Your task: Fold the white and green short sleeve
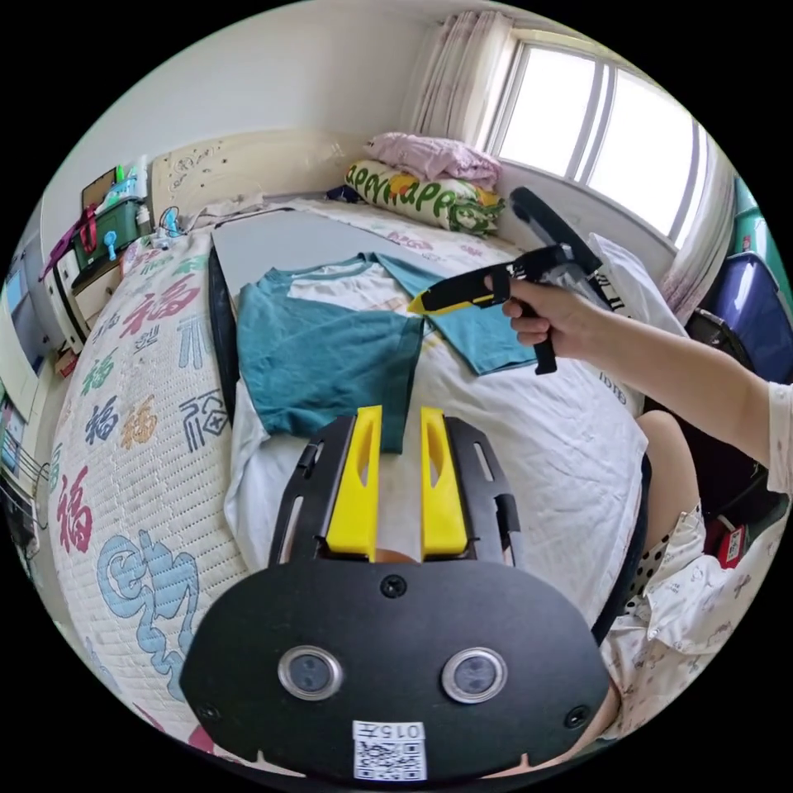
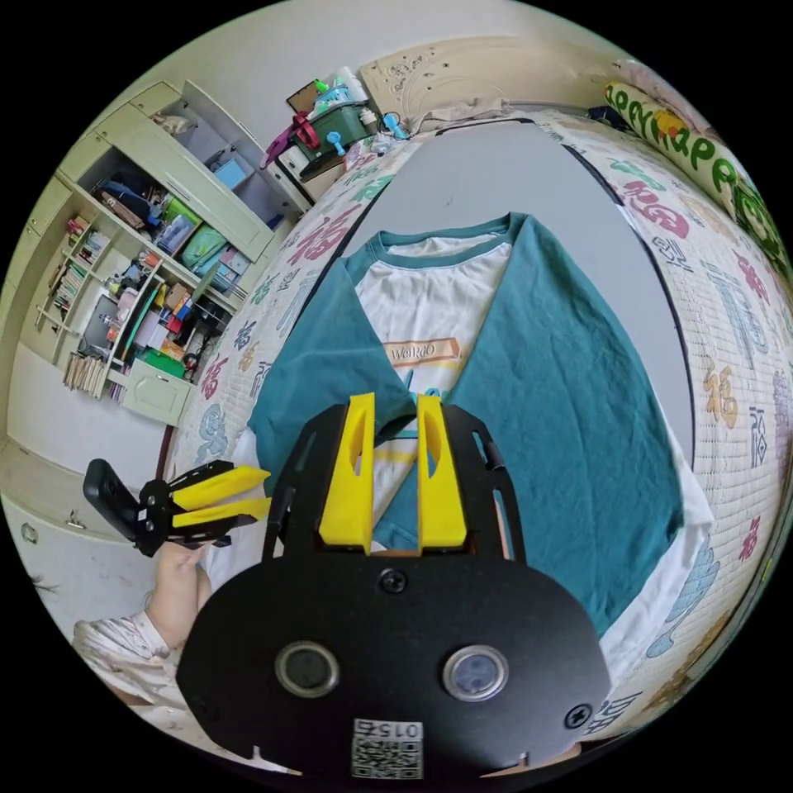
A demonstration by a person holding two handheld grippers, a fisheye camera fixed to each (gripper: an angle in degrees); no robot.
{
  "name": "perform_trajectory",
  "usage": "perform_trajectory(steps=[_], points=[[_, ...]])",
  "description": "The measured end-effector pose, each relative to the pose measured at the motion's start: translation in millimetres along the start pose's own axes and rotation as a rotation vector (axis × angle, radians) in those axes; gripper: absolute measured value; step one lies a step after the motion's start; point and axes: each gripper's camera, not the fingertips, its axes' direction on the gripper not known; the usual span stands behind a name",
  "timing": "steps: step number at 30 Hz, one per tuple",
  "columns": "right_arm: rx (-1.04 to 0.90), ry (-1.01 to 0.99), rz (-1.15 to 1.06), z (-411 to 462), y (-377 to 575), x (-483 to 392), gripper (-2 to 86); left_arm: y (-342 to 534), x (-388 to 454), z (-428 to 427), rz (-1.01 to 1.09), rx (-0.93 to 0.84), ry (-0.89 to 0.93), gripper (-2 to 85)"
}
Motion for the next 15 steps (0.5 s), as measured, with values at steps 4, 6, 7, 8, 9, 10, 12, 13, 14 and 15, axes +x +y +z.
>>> perform_trajectory(steps=[4, 6, 7, 8, 9, 10, 12, 13, 14, 15], points=[[-0.060, 0.050, -0.039, -6.3, -10.4, -27.7, 6.5, -14.2, 13.0, 19.5, 0.046, -0.066, -0.070, 1.8], [-0.062, 0.104, -0.063, -15.5, -13.3, -46.0, 3.8, -22.5, 12.0, 21.1, 0.049, -0.076, -0.052, 0.6], [-0.065, 0.112, -0.070, -17.8, -13.9, -50.2, 2.9, -24.0, 10.5, 20.1, 0.044, -0.071, -0.045, 0.5], [-0.062, 0.124, -0.081, -23.6, -14.6, -58.0, 1.3, -27.9, 7.4, 16.7, 0.034, -0.058, -0.033, 0.3], [-0.062, 0.133, -0.092, -29.4, -15.4, -65.3, 0.6, -33.1, 5.4, 12.8, 0.031, -0.047, -0.025, 0.2], [-0.063, 0.133, -0.094, -32.3, -16.0, -68.7, 0.2, -36.4, 4.8, 11.4, 0.032, -0.046, -0.024, 0.3], [-0.069, 0.132, -0.094, -43.6, -19.2, -82.2, -0.1, -51.1, 2.2, 13.4, 0.037, -0.057, -0.021, 0.5], [-0.072, 0.133, -0.095, -46.2, -20.1, -85.8, -0.1, -55.2, 1.0, 15.7, 0.032, -0.066, -0.017, 0.7], [-0.075, 0.135, -0.099, -51.4, -21.7, -93.2, 0.2, -64.3, -1.9, 20.7, 0.021, -0.093, -0.004, 1.2], [-0.080, 0.130, -0.104, -57.0, -23.0, -99.8, 0.7, -72.2, -5.0, 18.1, 0.016, -0.083, 0.022, 1.8]])
